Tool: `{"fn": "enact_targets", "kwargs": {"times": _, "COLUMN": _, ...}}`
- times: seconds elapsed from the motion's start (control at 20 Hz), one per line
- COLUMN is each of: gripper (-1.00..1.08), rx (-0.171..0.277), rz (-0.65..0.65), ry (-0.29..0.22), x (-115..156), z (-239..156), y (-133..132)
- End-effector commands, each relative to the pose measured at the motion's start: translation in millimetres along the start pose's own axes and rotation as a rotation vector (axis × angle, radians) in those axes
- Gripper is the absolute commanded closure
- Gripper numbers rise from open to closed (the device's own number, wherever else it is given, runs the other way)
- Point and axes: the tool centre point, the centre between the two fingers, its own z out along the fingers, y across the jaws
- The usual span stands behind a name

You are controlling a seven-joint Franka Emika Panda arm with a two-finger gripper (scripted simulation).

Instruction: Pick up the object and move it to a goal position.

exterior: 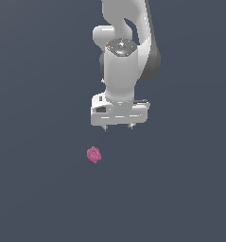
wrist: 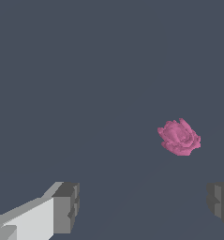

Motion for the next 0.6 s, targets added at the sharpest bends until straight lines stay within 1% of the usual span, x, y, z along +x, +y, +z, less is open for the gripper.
{"fn": "enact_targets", "kwargs": {"times": 0.0, "gripper": -0.92, "rx": -0.002, "rz": -0.029, "ry": -0.004, "x": 1.8, "z": 5.5, "y": 5.4}}
{"fn": "enact_targets", "kwargs": {"times": 0.55, "gripper": -0.92, "rx": -0.005, "rz": -0.237, "ry": -0.032, "x": 12.3, "z": 44.2, "y": 42.8}}
